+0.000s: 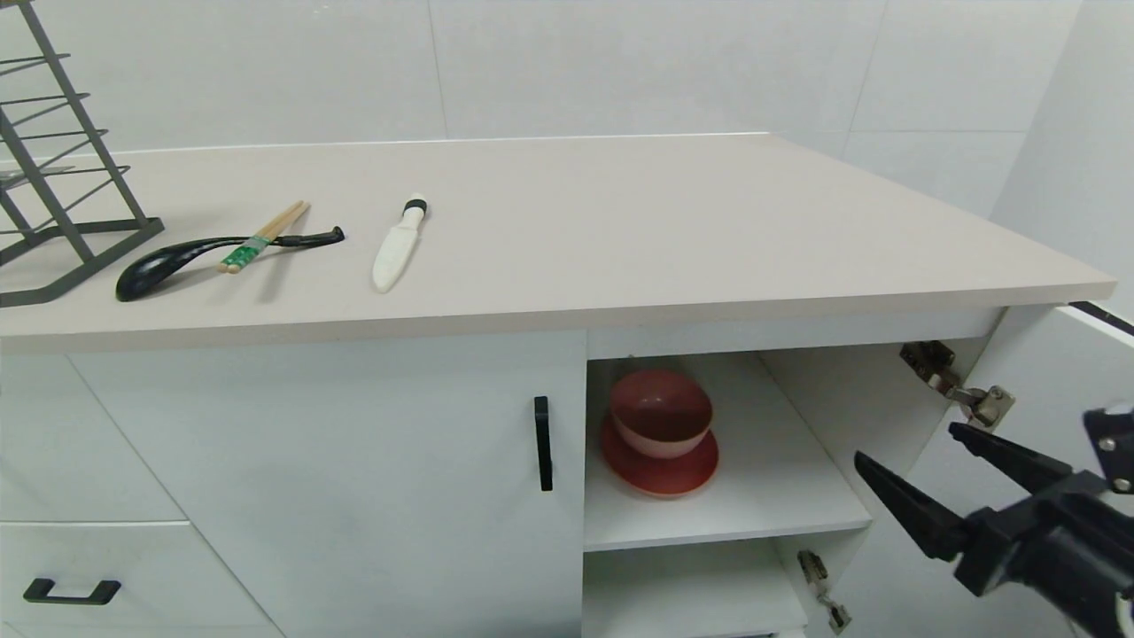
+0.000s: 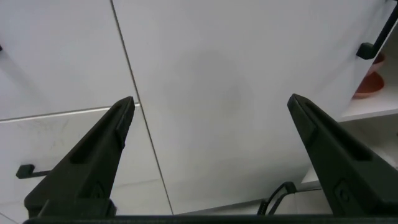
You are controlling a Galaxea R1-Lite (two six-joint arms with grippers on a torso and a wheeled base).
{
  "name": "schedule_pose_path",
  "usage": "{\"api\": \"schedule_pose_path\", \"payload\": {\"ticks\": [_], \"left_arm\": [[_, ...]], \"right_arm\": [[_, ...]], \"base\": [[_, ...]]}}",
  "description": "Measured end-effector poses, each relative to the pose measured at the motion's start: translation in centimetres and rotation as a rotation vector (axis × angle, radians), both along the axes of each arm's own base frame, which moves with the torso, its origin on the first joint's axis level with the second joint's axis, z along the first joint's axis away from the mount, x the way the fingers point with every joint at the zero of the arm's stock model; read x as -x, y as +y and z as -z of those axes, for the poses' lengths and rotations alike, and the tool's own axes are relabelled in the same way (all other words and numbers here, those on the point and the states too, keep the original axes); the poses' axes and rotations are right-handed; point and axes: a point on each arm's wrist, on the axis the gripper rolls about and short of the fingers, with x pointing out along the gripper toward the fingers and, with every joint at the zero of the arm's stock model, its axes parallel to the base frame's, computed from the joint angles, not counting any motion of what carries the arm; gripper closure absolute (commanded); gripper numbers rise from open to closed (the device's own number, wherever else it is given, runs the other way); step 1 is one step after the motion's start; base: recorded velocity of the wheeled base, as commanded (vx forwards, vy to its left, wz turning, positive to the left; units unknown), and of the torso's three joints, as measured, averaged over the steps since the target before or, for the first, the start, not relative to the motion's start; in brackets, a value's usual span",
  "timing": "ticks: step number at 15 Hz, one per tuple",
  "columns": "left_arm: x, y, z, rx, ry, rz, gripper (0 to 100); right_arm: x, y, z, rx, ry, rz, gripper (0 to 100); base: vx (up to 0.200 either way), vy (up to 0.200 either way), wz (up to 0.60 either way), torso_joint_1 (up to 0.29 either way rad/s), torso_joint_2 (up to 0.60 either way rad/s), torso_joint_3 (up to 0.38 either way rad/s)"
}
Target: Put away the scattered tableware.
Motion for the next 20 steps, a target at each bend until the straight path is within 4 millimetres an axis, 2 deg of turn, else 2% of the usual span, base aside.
{"api": "schedule_pose_path", "payload": {"ticks": [3,8,12,14,17,20], "left_arm": [[0.2,0.0,0.1,0.006,-0.016,0.064,0],[0.5,0.0,0.1,-0.029,-0.063,0.054,0],[0.6,0.1,0.3,-0.118,-0.074,0.023,0],[0.6,0.1,0.3,-0.078,-0.065,0.018,0],[0.5,0.3,0.9,-0.014,0.007,-0.059,0],[0.5,0.3,0.9,0.03,0.008,-0.068,0]], "right_arm": [[3.3,-2.5,-0.1,0.02,0.037,0.047,0],[6.7,-5.1,0.3,0.002,0.005,0.157,0],[9.3,-6.2,1.1,0.02,-0.011,0.146,0],[10.6,-6.6,1.2,0.034,0.005,0.176,0],[12.7,-7.0,1.2,0.084,-0.06,0.303,0],[13.8,-6.9,2.8,0.134,-0.129,0.376,0]], "base": [[0.0,0.0,0.0,0.0,0.0,0.0],[0.0,0.0,0.0,0.0,0.0,0.0],[0.0,0.0,0.0,0.0,0.0,0.0],[0.0,0.0,0.0,0.0,0.0,0.0],[0.0,0.0,0.0,0.0,0.0,0.0],[0.0,0.0,0.0,0.0,0.0,0.0]]}}
